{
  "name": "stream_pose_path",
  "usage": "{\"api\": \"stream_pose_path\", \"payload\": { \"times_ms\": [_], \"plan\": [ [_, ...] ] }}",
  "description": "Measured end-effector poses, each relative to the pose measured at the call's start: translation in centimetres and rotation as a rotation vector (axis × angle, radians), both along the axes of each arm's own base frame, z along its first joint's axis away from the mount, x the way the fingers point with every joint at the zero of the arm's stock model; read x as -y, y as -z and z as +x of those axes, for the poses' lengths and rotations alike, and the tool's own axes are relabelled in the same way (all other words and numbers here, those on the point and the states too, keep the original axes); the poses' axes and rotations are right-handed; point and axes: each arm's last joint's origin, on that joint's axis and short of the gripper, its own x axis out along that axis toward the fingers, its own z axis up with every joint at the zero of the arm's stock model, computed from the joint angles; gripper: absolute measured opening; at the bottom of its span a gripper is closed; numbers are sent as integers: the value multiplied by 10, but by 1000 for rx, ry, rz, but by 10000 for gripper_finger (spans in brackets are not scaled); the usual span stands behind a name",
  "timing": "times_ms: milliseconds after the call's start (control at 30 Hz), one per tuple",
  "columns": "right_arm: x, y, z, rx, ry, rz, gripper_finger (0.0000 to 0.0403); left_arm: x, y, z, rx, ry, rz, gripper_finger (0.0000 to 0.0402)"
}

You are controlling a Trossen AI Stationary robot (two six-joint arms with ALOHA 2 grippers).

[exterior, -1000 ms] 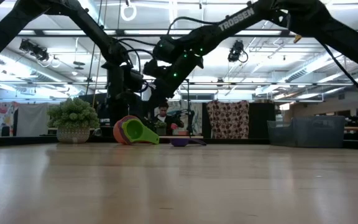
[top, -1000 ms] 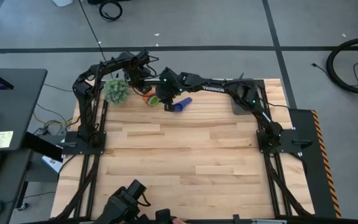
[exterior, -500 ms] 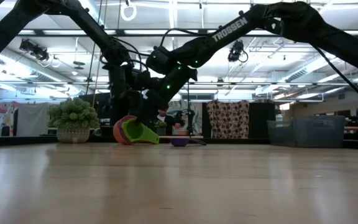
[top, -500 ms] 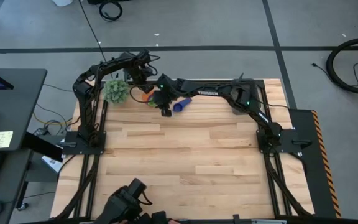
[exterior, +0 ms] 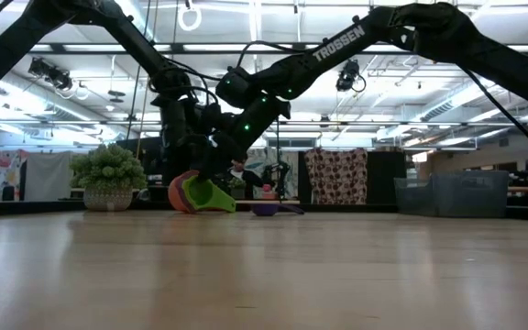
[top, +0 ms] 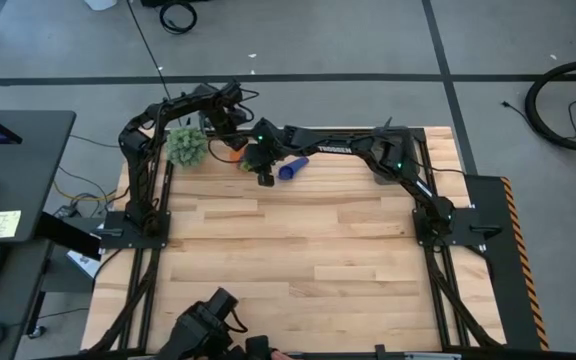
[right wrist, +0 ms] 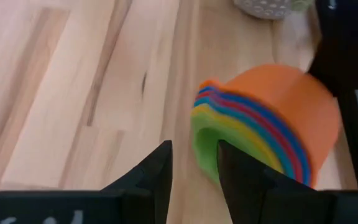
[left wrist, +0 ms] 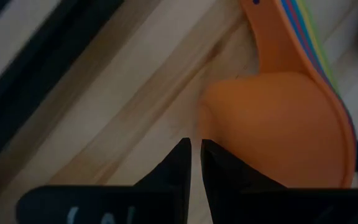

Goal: Nest measuring cups in basket
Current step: Adjust the stacked measuring cups

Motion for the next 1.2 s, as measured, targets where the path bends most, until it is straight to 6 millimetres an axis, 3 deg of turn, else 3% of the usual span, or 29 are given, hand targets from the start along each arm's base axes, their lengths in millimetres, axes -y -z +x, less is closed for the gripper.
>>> {"api": "stream_pose_path", "payload": {
  "times_ms": [433,933,1200],
  "plan": [
    [18,-2,-7,33,54,91,130,8,0,11,29,52,-6,40],
    [16,-2,-8,18,27,95,130,9,6,12,68,33,-97,40],
    [16,-2,-8,25,10,106,130,10,7,11,114,105,-118,40]
  ]
}}
